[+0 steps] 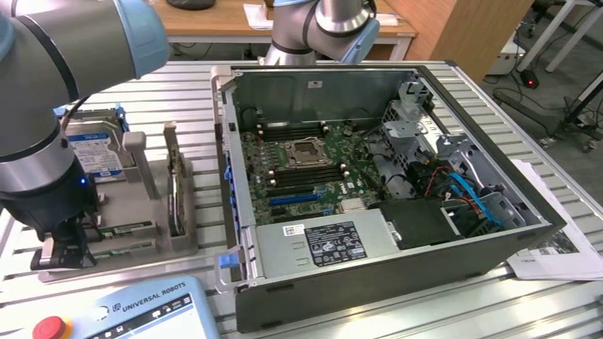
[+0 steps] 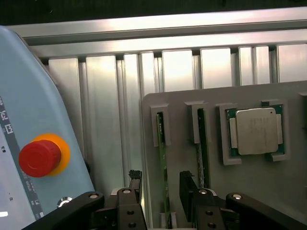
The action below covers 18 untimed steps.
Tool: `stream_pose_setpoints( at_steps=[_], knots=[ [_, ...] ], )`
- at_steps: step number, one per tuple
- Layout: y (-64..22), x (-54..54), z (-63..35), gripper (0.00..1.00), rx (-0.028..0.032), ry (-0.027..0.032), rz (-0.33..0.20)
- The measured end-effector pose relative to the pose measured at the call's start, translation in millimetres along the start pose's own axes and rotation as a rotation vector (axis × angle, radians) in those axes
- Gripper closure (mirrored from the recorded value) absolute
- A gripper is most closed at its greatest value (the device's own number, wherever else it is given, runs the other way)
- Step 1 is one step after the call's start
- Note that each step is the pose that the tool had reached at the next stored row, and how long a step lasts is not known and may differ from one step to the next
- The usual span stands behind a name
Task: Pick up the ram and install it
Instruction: 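Pick up the ram and move it above insertion slot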
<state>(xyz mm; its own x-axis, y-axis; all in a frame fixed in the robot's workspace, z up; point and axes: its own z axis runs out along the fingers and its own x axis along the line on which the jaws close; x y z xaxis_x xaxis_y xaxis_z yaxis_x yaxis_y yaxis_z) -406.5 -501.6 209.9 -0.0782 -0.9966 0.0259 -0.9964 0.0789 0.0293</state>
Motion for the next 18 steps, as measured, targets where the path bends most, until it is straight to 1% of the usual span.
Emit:
stream_pose_setpoints(
  at_steps=[6, 11, 13, 18],
  knots=[
    [-0.3, -0.2, 8.7, 0.55, -0.0120, 0.0009, 0.000],
    [-0.5, -0.4, 15.5, 0.55, -0.0241, 0.0019, -0.001],
    [-0.4, -0.4, 15.9, 0.55, -0.0257, 0.0022, -0.001],
    [-0.5, -0.4, 16.0, 0.55, -0.0257, 0.0020, -0.001]
  ],
)
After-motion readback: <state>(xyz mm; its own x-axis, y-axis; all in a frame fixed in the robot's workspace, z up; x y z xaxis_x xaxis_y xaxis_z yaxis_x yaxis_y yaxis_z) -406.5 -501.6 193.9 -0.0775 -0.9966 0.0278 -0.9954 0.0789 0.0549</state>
